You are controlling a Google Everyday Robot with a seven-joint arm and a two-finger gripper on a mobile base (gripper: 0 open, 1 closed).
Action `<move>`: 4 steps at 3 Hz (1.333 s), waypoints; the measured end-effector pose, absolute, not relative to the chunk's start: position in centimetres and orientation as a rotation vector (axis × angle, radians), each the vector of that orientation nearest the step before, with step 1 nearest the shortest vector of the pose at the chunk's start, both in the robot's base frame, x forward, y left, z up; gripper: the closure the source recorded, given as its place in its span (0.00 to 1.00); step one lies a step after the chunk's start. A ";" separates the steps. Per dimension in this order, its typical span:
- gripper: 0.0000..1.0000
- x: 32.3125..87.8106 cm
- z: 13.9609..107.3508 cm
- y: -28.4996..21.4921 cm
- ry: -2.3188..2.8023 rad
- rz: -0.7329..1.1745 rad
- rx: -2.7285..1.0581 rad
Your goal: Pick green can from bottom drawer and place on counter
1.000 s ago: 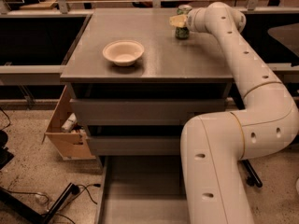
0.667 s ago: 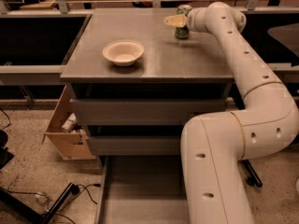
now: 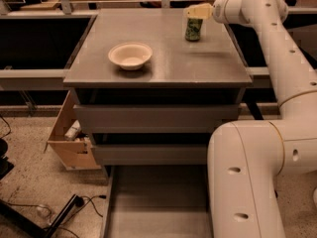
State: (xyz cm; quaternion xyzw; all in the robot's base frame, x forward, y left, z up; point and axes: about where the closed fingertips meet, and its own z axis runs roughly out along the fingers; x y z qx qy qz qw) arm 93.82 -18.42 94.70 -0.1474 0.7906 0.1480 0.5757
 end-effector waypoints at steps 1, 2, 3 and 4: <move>0.00 90.3 98.9 -22.6 1.809 0.316 -0.386; 0.00 86.5 104.6 -26.7 1.751 0.205 -0.405; 0.00 83.2 112.1 -28.7 1.636 0.009 -0.405; 0.00 78.9 120.0 -29.2 1.508 -0.143 -0.356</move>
Offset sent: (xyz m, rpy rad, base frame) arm -0.2376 -0.0902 0.1196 -0.2355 -0.2171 -0.1243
